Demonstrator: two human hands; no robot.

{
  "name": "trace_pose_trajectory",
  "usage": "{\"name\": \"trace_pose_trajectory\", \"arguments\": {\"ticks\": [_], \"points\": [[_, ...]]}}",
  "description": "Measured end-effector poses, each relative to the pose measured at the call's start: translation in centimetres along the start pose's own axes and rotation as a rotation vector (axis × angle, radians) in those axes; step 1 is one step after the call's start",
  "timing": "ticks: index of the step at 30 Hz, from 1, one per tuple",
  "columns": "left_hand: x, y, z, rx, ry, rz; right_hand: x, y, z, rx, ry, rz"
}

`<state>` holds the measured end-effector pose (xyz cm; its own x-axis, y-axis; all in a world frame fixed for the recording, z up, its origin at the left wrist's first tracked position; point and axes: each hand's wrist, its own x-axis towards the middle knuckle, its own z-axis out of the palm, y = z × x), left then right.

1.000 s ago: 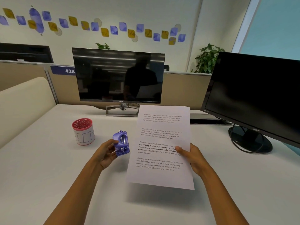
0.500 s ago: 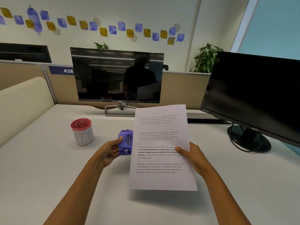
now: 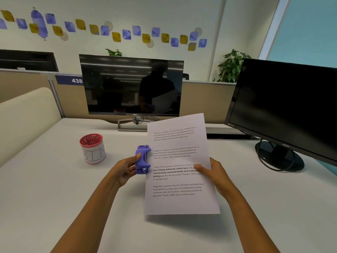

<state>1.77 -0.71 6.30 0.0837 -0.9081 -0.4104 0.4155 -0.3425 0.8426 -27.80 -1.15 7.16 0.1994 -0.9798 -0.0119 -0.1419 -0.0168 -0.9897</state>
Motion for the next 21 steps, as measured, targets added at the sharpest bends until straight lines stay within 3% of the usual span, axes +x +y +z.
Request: {"name": "trace_pose_trajectory", "arguments": {"ticks": [7, 21], "points": [[-0.3, 0.2, 0.3, -0.011, -0.041, 0.003, 0.2, 0.0, 0.3, -0.039, -0.024, 0.016], [-1.2, 0.7, 0.8, 0.034, -0.090, 0.088, -0.2, 0.7, 0.7, 0.156, -0.053, 0.076]]}}
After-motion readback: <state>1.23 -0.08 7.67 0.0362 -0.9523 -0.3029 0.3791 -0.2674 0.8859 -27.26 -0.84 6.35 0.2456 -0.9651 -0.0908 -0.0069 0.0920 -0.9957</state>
